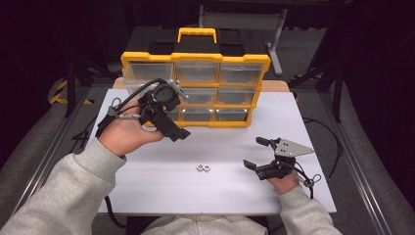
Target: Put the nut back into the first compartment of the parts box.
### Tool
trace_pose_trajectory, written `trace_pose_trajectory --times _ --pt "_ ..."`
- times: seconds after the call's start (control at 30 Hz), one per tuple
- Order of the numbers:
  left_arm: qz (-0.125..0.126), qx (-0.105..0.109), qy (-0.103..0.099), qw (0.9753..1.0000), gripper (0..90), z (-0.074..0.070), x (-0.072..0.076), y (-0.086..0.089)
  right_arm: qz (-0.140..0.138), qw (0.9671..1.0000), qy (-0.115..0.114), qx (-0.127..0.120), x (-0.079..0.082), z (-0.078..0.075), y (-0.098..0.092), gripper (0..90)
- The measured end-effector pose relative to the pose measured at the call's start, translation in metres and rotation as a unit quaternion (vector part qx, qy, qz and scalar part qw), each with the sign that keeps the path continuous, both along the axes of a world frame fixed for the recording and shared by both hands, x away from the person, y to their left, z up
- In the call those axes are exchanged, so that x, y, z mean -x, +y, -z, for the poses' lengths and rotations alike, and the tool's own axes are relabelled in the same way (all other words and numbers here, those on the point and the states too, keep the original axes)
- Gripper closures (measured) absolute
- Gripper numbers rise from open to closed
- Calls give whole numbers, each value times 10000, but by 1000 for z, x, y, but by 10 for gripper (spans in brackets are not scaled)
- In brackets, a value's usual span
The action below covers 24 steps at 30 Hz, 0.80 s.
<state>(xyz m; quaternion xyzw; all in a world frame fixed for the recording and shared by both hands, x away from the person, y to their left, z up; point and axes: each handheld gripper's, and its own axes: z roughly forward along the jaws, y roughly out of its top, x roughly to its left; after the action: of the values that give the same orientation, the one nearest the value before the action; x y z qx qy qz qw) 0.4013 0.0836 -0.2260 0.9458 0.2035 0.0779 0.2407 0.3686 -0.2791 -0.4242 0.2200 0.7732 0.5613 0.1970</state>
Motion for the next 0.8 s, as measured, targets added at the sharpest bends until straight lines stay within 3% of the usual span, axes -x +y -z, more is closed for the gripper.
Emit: trace_pose_trajectory --times 0.2,0.33,0.37,0.43,0.8 --pt "248 -226 -97 9994 103 36 4 -12 2 10000 19 14 -1 0 0 61" --pt "377 -279 92 9989 111 61 2 -21 1 10000 18 8 -1 0 0 61" --pt "377 -279 92 9989 114 61 2 -21 0 10000 21 7 -1 0 0 61" --pt "337 -420 112 9985 117 79 2 -28 3 10000 17 28 -1 0 0 61" --pt "333 -389 516 9974 123 121 -5 -38 -1 10000 27 39 -1 1 0 61"
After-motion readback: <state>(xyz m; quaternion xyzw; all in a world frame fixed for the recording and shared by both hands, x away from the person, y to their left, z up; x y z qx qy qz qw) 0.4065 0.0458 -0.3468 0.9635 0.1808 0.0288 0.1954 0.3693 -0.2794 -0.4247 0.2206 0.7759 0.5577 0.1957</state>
